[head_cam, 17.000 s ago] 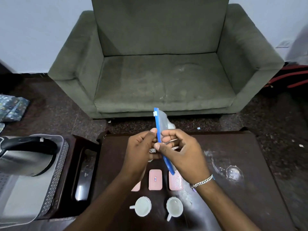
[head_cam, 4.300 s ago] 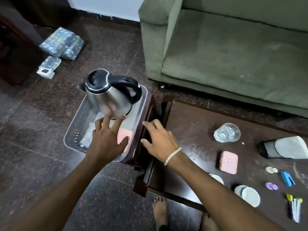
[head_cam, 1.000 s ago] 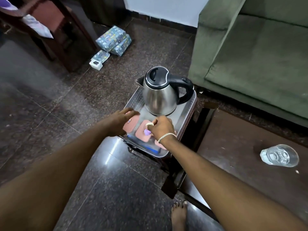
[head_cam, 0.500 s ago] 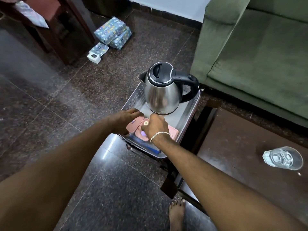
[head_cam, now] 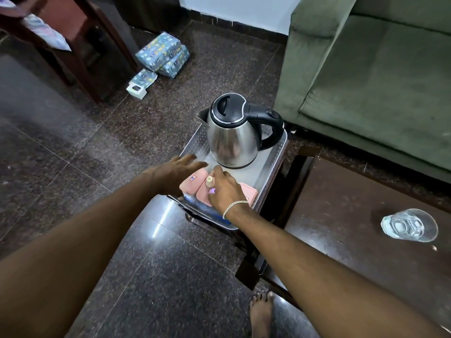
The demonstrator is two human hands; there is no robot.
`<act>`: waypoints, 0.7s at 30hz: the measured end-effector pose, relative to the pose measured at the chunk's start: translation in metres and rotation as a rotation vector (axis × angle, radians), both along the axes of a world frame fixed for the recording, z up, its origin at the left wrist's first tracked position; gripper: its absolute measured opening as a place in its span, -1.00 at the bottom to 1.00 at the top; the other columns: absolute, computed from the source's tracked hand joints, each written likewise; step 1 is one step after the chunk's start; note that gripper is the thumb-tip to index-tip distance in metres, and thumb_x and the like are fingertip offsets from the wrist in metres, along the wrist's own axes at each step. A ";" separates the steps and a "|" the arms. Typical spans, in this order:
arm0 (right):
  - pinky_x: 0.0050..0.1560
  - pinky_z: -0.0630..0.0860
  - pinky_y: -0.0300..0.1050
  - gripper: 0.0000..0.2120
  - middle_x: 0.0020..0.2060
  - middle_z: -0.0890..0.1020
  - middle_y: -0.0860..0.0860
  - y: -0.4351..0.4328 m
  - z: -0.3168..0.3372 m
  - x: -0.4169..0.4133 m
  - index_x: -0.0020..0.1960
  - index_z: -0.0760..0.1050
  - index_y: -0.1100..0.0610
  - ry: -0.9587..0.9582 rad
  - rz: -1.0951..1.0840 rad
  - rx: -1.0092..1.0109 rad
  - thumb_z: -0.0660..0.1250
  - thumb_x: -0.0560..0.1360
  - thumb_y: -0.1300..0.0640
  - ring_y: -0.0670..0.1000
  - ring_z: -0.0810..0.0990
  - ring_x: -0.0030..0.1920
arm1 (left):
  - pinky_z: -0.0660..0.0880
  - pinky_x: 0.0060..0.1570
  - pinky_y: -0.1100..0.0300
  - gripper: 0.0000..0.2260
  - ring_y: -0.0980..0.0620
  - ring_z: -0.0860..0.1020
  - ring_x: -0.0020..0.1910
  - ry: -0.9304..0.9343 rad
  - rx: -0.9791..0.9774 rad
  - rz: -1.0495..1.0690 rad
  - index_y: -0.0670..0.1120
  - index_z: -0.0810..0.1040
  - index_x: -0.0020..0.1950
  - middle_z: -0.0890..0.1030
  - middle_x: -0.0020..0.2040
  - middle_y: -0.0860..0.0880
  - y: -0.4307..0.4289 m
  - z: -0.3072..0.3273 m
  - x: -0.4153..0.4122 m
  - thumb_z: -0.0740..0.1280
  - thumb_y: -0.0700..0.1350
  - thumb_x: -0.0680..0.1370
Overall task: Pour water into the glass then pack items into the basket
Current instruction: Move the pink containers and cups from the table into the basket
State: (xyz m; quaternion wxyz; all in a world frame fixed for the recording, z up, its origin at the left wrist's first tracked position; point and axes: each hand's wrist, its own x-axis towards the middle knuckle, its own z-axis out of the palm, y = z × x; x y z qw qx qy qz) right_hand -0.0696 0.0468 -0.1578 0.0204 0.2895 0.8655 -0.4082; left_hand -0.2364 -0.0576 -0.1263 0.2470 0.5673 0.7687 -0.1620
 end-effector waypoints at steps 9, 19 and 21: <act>-0.13 0.60 0.11 -0.42 0.12 0.48 0.12 -0.001 0.000 0.017 0.31 0.23 -0.02 0.078 0.035 -0.010 0.45 0.43 0.23 0.27 0.63 -0.05 | 0.45 0.38 -0.09 0.05 -0.29 0.33 0.51 0.000 0.057 0.035 0.09 0.02 0.67 0.14 0.60 -0.18 -0.005 0.013 0.005 0.62 -0.08 0.37; -0.21 0.46 -0.43 -0.39 -0.07 0.53 -0.04 0.100 0.051 0.212 0.25 0.42 -0.10 0.295 -0.362 -0.040 0.63 0.33 0.14 -0.07 0.55 -0.31 | 0.36 0.47 -0.16 0.04 -0.24 0.35 0.46 -0.196 0.690 0.078 0.07 0.24 0.57 0.29 0.46 -0.17 0.051 0.067 0.070 0.69 0.17 0.21; -0.20 0.49 -0.39 -0.42 -0.07 0.57 -0.05 0.121 0.052 0.274 0.21 0.44 -0.14 0.207 -0.442 -0.020 0.65 0.33 0.13 -0.07 0.57 -0.29 | 0.37 0.45 -0.06 -0.03 -0.19 0.39 0.42 -0.277 0.736 0.016 0.02 0.29 0.56 0.33 0.43 -0.16 0.075 0.063 0.106 0.61 0.25 0.27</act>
